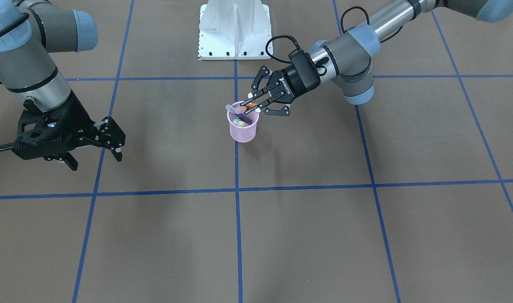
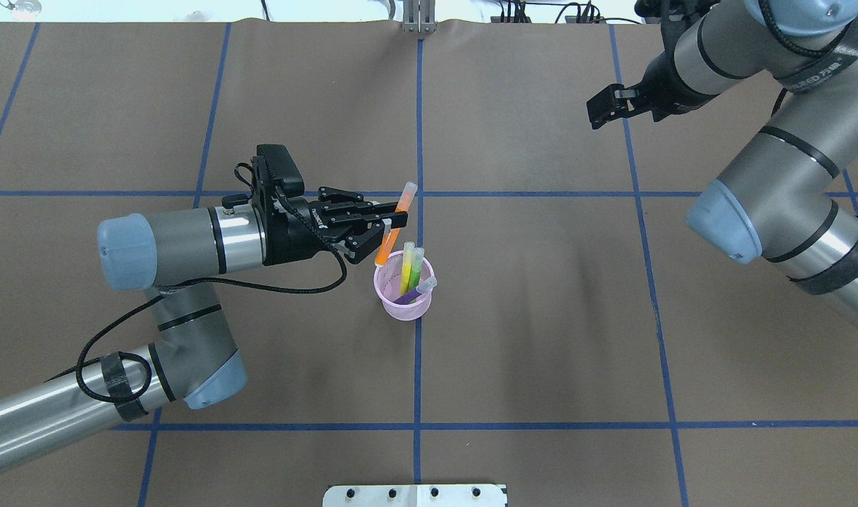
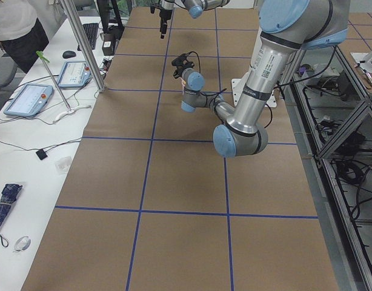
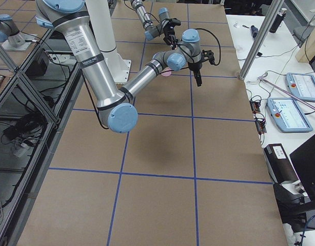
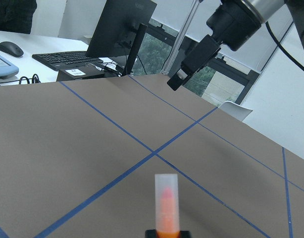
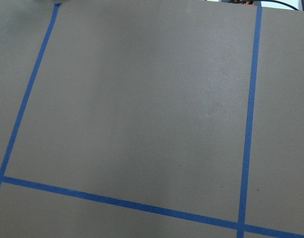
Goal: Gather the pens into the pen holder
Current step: 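Lower the orange marker into the cup and open the left gripper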
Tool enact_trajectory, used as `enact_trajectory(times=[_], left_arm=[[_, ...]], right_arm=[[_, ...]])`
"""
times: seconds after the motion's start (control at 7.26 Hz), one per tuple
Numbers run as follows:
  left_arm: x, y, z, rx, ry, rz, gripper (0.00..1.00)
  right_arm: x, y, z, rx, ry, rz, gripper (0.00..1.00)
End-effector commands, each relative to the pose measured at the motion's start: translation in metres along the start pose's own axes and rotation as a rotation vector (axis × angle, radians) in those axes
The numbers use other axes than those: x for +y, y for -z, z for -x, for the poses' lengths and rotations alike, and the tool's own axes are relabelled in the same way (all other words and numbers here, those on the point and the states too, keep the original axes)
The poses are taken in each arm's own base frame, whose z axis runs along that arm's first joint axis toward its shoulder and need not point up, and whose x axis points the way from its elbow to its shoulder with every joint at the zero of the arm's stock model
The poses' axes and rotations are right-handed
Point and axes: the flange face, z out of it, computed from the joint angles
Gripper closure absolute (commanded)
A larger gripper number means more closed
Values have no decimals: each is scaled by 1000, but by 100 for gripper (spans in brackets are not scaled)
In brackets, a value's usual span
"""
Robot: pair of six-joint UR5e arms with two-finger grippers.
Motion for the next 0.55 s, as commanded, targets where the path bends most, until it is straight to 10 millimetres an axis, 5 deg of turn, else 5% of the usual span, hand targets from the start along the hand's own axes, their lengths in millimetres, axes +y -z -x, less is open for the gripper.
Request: enact_trajectory(times=[0.0, 0.14, 0.41], left_arm=[[17, -14, 2, 6, 1, -21, 100], [17, -16, -1, 12, 4, -22, 100], [20, -18, -5, 18, 8, -19, 47]], right_arm=[[0, 1, 0, -1, 0, -1, 0], [0, -1, -1, 1, -1, 1, 0], [0, -1, -1, 1, -1, 1, 0]])
